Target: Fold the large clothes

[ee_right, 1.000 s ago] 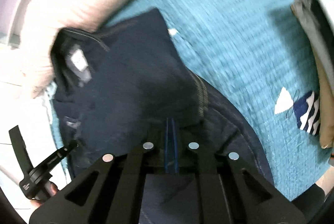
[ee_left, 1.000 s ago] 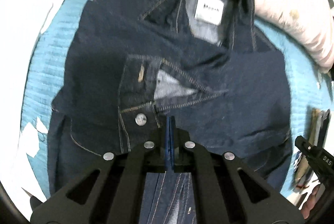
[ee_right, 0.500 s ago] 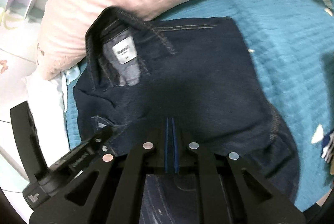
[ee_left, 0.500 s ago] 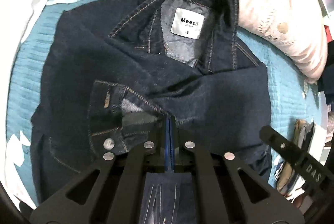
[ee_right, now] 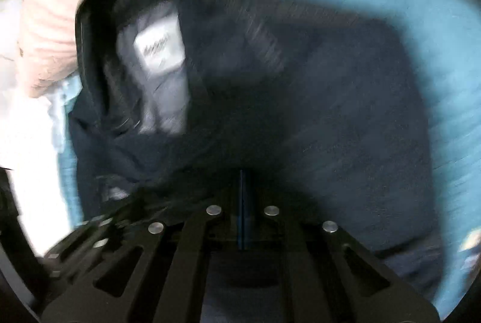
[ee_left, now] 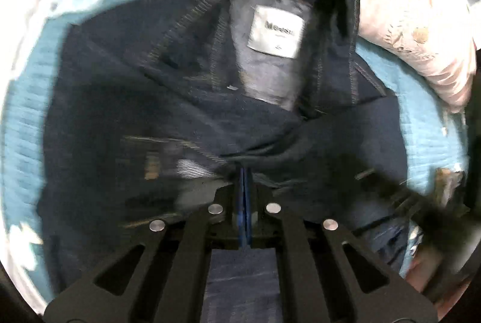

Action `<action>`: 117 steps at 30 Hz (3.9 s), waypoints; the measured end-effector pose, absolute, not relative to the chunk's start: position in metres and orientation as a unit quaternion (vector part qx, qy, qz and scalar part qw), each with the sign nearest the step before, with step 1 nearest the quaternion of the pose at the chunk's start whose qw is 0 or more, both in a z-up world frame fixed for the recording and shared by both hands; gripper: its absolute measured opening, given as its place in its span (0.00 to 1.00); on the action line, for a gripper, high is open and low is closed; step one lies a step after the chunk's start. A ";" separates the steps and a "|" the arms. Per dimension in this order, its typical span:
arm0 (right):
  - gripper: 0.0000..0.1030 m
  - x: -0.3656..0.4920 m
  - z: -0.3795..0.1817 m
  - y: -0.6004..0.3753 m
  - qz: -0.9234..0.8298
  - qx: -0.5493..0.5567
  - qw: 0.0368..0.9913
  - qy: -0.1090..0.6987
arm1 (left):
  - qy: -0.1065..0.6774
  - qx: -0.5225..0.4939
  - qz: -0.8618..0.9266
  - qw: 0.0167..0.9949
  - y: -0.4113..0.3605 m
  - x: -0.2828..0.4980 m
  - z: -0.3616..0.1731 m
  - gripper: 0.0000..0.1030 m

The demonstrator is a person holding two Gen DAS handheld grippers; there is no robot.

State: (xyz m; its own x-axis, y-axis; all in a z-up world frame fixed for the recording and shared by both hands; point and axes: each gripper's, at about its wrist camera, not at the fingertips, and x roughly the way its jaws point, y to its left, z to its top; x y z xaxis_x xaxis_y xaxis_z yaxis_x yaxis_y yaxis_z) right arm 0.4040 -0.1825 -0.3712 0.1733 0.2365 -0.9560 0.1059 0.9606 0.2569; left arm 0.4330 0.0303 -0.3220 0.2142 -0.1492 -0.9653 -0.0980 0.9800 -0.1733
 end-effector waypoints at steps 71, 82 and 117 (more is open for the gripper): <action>0.76 0.467 -0.347 -0.327 -0.044 0.251 0.718 0.648 | 0.624 -0.187 0.090 0.754 0.207 0.489 -0.324 0.67; 0.53 0.511 -0.406 -0.322 -0.063 0.229 0.687 0.687 | 0.633 -0.164 0.083 0.752 0.208 0.537 -0.366 0.66; 0.08 0.402 -0.260 -0.302 -0.060 0.154 0.760 0.628 | 0.567 -0.123 0.008 0.814 0.177 0.433 -0.249 0.11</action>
